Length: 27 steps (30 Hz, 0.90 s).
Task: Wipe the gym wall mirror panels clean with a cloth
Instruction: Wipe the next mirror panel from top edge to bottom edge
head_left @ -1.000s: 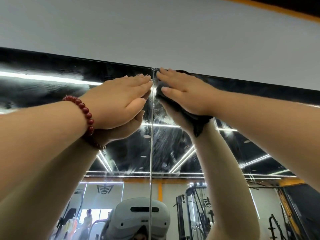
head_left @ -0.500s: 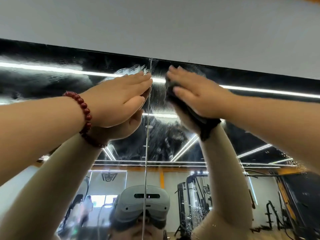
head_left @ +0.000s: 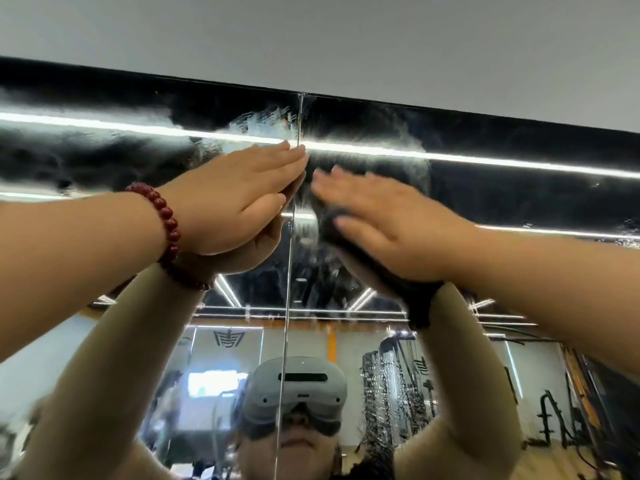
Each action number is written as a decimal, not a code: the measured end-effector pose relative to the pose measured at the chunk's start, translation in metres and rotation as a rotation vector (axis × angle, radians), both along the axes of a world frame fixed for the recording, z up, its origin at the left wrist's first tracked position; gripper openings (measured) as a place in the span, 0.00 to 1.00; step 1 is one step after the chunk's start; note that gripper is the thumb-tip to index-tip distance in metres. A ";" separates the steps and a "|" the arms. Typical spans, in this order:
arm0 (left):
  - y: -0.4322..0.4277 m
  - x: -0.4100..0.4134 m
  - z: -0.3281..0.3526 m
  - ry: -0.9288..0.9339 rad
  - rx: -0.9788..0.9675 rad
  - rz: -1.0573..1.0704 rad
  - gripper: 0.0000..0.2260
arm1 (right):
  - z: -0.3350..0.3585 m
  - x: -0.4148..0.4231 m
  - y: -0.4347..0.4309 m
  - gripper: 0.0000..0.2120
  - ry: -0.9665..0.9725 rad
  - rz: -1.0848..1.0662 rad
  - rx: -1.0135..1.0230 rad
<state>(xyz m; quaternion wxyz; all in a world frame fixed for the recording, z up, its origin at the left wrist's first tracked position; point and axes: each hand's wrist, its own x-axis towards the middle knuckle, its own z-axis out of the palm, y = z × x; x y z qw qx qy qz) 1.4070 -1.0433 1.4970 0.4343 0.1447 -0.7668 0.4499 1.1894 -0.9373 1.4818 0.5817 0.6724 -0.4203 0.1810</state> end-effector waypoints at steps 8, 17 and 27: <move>-0.007 0.001 -0.004 0.018 -0.034 -0.064 0.31 | -0.017 0.010 -0.006 0.26 0.110 -0.036 0.032; -0.007 0.005 -0.019 -0.049 -0.035 -0.079 0.34 | -0.002 0.004 0.002 0.24 -0.118 0.131 0.019; -0.011 0.005 -0.034 -0.078 -0.053 -0.073 0.33 | -0.078 -0.004 0.000 0.25 0.252 0.011 0.124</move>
